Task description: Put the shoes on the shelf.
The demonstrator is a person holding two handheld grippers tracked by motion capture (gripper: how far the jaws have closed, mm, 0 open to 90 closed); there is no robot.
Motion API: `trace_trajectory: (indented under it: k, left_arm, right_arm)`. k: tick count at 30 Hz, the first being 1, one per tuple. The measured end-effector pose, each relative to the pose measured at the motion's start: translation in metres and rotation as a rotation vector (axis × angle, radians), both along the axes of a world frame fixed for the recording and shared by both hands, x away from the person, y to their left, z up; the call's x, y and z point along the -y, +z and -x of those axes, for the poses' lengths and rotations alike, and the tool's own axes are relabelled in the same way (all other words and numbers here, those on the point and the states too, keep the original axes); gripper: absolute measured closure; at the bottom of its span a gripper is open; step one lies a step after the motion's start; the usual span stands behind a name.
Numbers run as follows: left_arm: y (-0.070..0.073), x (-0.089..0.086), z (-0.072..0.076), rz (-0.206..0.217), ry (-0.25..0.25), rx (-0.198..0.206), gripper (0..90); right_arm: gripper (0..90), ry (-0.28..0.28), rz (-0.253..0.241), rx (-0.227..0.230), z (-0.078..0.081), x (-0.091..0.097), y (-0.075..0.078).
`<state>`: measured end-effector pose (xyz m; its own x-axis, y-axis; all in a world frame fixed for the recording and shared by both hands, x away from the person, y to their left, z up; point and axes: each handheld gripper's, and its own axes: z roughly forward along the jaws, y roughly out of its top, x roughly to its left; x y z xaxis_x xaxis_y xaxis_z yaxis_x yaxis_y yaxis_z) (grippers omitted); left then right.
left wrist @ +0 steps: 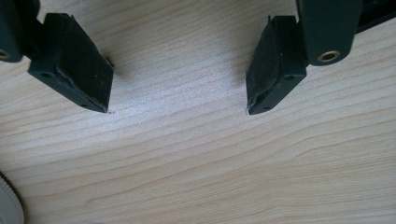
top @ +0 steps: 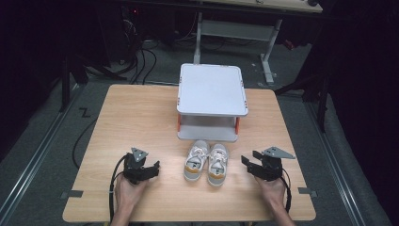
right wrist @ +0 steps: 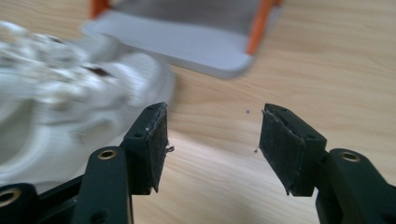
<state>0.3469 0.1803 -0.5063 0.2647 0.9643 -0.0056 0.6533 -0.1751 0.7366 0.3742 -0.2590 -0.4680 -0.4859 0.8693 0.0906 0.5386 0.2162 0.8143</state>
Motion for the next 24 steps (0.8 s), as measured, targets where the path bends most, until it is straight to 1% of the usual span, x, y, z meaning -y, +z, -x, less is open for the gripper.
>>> trace_trajectory:
  k: [2,5,6,8,9,10,11,14,15,18,20,22,24]
  left_arm:
    - [0.0,0.0,0.0,-0.003,-0.011,0.001,22.7]
    - [0.001,-0.001,0.0,0.004,-0.009,-0.001,25.8]
    - [0.002,-0.002,0.0,0.022,-0.008,-0.009,26.3]
    - [0.004,-0.004,0.001,0.04,-0.016,-0.011,27.6]
    - [0.006,-0.005,0.002,0.072,-0.024,-0.01,28.2]
    - [0.009,-0.006,0.002,0.108,-0.036,-0.016,29.2]
    - [0.012,-0.006,0.003,0.131,-0.042,-0.015,29.1]
    - [0.025,-0.002,0.005,0.161,-0.064,0.004,29.3]
    - [0.03,-0.001,0.006,0.168,-0.077,0.013,29.3]
    - [0.043,0.009,0.009,0.159,-0.111,0.032,29.0]
    - [0.053,0.018,0.012,0.168,-0.144,0.021,29.1]
    - [0.06,0.025,0.016,0.176,-0.176,0.023,29.0]
    - [0.067,0.036,0.02,0.173,-0.207,0.021,29.5]
  right_arm:
    - [41.9,-0.031,0.018,-0.013,-0.005,0.008,-0.008]
    - [42.1,-0.073,0.053,-0.017,-0.011,0.016,-0.016]
    - [42.1,-0.085,0.065,-0.014,-0.013,0.018,-0.018]
    - [42.0,-0.111,0.081,-0.03,-0.015,0.023,-0.023]
    - [42.1,-0.116,0.084,-0.037,-0.017,0.025,-0.024]
    - [43.0,-0.118,0.096,-0.044,-0.018,0.026,-0.026]
    - [44.0,-0.12,0.114,-0.049,-0.019,0.028,-0.027]
    - [44.1,-0.135,0.117,-0.06,-0.022,0.032,-0.03]
    - [43.9,-0.139,0.118,-0.064,-0.022,0.033,-0.031]
    - [43.5,-0.141,0.135,-0.075,-0.024,0.033,-0.033]
    - [42.6,-0.141,0.141,-0.072,-0.025,0.033,-0.033]
    - [41.6,-0.143,0.133,-0.077,-0.026,0.034,-0.033]
    - [41.0,-0.144,0.121,-0.079,-0.026,0.036,-0.033]
